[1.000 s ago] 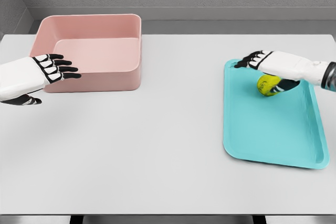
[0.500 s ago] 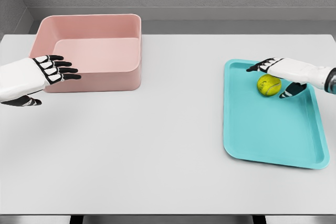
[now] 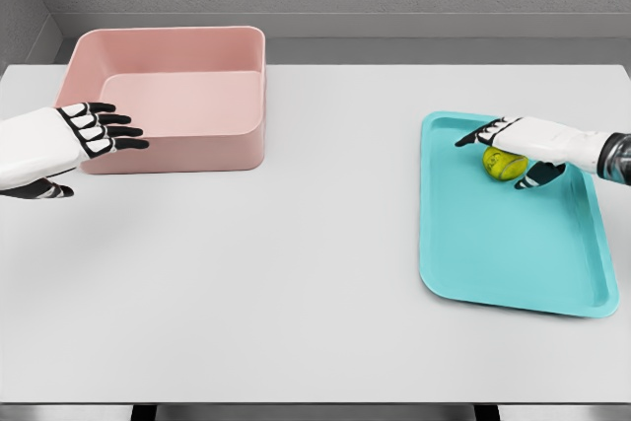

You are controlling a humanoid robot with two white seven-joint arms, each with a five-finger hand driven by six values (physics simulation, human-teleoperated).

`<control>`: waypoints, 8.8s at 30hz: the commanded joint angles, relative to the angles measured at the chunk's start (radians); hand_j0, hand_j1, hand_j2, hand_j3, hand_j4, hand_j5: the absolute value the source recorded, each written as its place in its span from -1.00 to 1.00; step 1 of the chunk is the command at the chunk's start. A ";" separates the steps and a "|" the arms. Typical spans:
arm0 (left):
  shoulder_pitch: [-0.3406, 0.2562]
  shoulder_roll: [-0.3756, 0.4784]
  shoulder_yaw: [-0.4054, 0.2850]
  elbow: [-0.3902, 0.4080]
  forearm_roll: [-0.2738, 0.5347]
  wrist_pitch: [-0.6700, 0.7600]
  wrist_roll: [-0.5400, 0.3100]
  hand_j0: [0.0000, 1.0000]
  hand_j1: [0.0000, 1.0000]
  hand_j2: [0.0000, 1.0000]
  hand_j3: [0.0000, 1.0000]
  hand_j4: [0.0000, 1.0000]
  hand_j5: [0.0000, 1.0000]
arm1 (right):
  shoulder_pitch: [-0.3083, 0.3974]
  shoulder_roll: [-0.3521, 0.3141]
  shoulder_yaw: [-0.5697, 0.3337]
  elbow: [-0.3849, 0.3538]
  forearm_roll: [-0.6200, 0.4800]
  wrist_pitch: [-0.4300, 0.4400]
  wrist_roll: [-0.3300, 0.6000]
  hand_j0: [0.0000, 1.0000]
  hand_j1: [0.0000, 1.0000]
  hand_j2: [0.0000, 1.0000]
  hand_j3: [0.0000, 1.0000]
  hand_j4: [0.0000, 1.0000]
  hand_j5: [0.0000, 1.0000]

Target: Put the tennis from the blue tray into the pink basket with both arms

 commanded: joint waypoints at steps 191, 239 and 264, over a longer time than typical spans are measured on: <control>-0.341 -0.471 -0.488 0.187 -0.072 0.001 -0.144 1.00 1.00 1.00 1.00 1.00 1.00 | 0.577 0.256 -0.909 -0.592 -0.163 0.002 0.182 1.00 1.00 1.00 1.00 1.00 1.00; -0.465 -0.454 -0.522 0.173 -0.004 0.001 -0.151 0.13 0.13 0.13 0.13 0.13 0.13 | 0.578 0.254 -0.909 -0.590 -0.163 0.002 0.182 1.00 1.00 1.00 1.00 1.00 1.00; -0.581 -0.436 -0.512 0.276 0.040 0.001 -0.151 0.13 0.13 0.13 0.13 0.13 0.13 | 0.578 0.254 -0.909 -0.592 -0.163 0.002 0.182 1.00 1.00 1.00 1.00 1.00 1.00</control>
